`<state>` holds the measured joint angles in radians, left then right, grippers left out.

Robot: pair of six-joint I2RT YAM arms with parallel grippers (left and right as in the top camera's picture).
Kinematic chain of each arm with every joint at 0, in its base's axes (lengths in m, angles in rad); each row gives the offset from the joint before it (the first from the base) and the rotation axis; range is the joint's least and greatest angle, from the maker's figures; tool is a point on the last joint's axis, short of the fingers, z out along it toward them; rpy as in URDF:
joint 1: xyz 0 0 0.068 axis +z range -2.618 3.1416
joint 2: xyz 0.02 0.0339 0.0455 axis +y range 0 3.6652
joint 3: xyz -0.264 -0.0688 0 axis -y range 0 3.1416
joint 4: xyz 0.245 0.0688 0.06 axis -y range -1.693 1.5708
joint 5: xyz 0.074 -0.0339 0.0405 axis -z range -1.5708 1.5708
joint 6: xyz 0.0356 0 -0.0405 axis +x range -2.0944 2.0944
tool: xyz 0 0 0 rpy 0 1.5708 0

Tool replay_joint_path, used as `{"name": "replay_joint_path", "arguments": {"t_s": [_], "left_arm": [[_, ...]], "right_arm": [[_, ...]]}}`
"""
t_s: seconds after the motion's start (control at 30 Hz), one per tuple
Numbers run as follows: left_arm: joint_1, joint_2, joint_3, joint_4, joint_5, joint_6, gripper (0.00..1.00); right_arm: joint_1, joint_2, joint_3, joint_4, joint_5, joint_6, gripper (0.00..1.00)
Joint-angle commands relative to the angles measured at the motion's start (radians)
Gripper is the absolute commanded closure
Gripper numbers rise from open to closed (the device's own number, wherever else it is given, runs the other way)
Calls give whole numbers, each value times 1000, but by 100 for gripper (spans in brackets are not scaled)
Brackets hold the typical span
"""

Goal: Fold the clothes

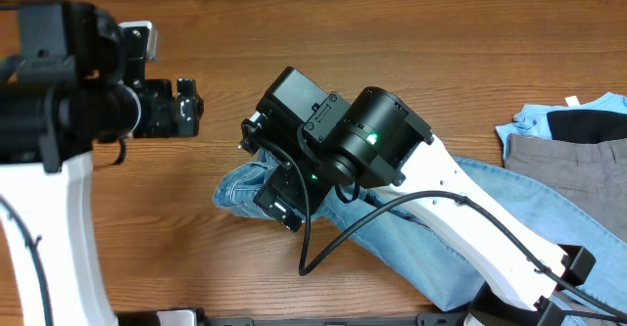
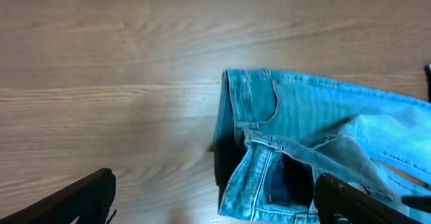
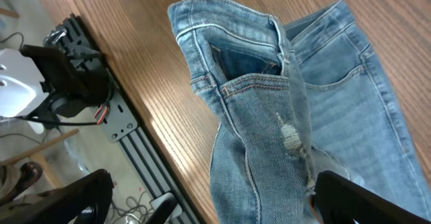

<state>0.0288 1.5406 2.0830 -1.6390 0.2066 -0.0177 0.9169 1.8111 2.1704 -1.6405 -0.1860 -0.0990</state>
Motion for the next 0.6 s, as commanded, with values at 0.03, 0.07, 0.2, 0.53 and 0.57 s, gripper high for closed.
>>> {"name": "replay_joint_path", "arguments": {"t_s": [0.03, 0.07, 0.2, 0.53, 0.57], "left_arm": [[3, 68, 13, -13, 95, 42, 4], [3, 81, 13, -14, 115, 44, 4], [0, 140, 13, -26, 206, 92, 5], [-75, 221, 10, -45, 343, 183, 4], [-78, 224, 4, -45, 344, 187, 4]], "right_arm": [[-2, -29, 13, -23, 60, -6, 0], [-2, -29, 19, -42, 84, -4, 0], [-2, -44, 113, -24, 93, 28, 0], [-2, -79, 231, 75, 148, 24, 0], [-2, -79, 231, 75, 159, 24, 0]]}}
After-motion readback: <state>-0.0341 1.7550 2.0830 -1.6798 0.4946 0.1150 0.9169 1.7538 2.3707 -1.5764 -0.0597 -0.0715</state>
